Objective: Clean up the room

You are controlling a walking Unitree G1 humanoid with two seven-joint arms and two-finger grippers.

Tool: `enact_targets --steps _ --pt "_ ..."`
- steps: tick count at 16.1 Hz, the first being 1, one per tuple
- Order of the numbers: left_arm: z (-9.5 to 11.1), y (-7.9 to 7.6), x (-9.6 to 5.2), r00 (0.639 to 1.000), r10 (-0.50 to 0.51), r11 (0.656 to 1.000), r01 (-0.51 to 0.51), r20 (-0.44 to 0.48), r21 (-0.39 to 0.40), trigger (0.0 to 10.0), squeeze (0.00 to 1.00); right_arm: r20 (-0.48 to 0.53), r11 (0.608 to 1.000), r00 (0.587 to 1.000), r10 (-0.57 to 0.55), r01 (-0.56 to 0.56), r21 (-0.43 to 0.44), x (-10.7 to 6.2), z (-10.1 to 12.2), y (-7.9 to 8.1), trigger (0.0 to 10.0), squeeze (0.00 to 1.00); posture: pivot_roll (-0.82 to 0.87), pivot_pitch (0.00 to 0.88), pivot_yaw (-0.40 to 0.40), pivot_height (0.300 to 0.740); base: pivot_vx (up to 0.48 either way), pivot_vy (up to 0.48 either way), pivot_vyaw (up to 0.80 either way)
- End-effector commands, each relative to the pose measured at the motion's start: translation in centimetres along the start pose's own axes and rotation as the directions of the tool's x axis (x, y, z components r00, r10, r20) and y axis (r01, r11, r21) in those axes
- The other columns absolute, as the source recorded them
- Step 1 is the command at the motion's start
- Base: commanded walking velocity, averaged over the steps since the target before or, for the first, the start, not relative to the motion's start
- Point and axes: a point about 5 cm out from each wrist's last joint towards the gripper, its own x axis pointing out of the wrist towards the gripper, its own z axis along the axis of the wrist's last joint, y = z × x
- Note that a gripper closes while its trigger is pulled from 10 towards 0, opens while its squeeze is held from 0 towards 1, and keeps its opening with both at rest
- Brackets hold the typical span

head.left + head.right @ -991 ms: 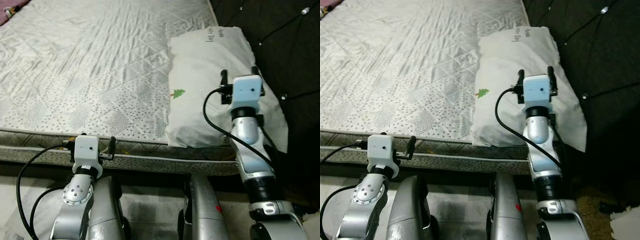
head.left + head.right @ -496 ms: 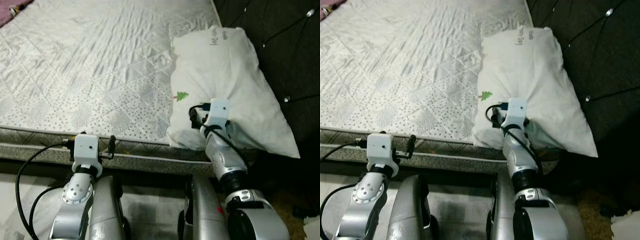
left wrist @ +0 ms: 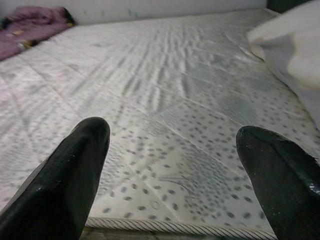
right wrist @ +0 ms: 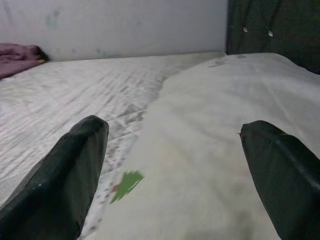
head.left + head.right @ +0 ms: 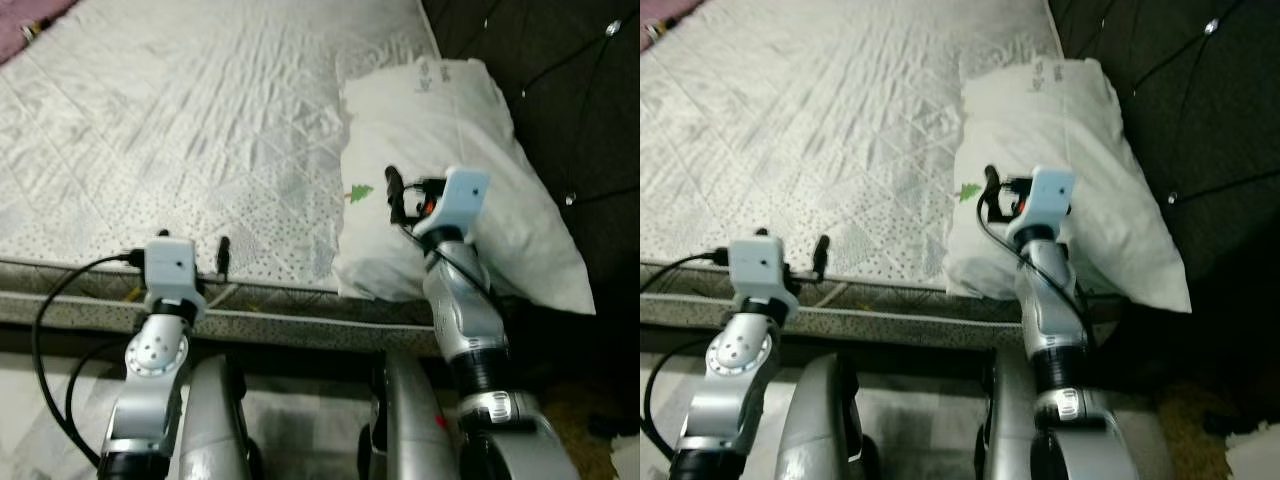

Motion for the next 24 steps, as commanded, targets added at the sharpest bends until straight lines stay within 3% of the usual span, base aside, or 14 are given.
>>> enact_targets --steps 1,2,4,9,11,15,19,24 --pt "0.2 0.3 0.4 1.000 0.008 1.000 -0.008 0.021 0.002 10.0 0.00 -0.001 0.999 0.999 0.034 -0.034 -0.026 -0.6 -0.4 0.5 10.0 1.00 0.08 0.000 0.018 0.533 0.000 0.000 0.00" --pt "0.5 0.2 0.7 0.999 0.002 1.000 -0.002 0.035 -0.001 10.0 0.00 -0.012 0.999 0.999 0.041 -0.042 -0.030 -0.9 -0.9 0.5 10.0 0.00 0.07 0.000 0.021 0.533 0.000 0.000 0.00" --pt "1.2 -0.3 1.8 0.997 -0.004 1.000 0.006 0.073 -0.027 10.0 0.00 -0.029 1.000 0.999 -0.015 0.015 0.005 -1.9 -1.6 0.1 10.0 0.00 0.06 0.000 0.028 0.533 0.000 0.000 0.00" --pt "1.5 -0.9 2.6 0.995 -0.024 0.999 0.029 0.098 -0.044 10.0 0.00 -0.010 0.999 0.999 -0.045 0.045 0.020 -2.0 -1.2 0.3 10.0 0.00 0.05 0.000 0.046 0.533 0.000 0.000 -0.34" --pt "1.4 -0.9 2.5 0.995 -0.027 0.999 0.031 0.100 -0.040 10.0 0.00 0.002 0.999 0.999 -0.050 0.050 0.016 -1.9 -0.9 0.1 10.0 0.00 0.05 0.000 0.042 0.533 0.000 0.000 -0.53" --pt "0.7 -0.5 1.7 0.996 -0.020 1.000 0.022 0.081 -0.023 10.0 0.00 -0.004 0.997 0.997 -0.072 0.072 -0.012 -1.2 -0.8 -0.7 10.0 0.00 0.07 0.000 0.028 0.573 0.000 0.000 0.00" --pt "0.0 -1.2 1.1 0.998 -0.003 0.999 0.005 0.060 -0.035 10.0 0.00 -0.027 0.999 1.000 -0.014 0.013 -0.034 -2.1 -1.6 0.3 10.0 0.00 0.07 0.000 0.005 0.578 0.000 0.000 0.00" --pt "-0.3 -1.4 0.8 0.998 -0.034 0.999 0.035 0.050 -0.020 10.0 0.00 -0.027 0.998 0.999 -0.034 0.033 -0.048 -1.5 -1.5 -0.2 10.0 0.00 0.07 0.000 0.001 0.643 0.000 0.000 0.00"
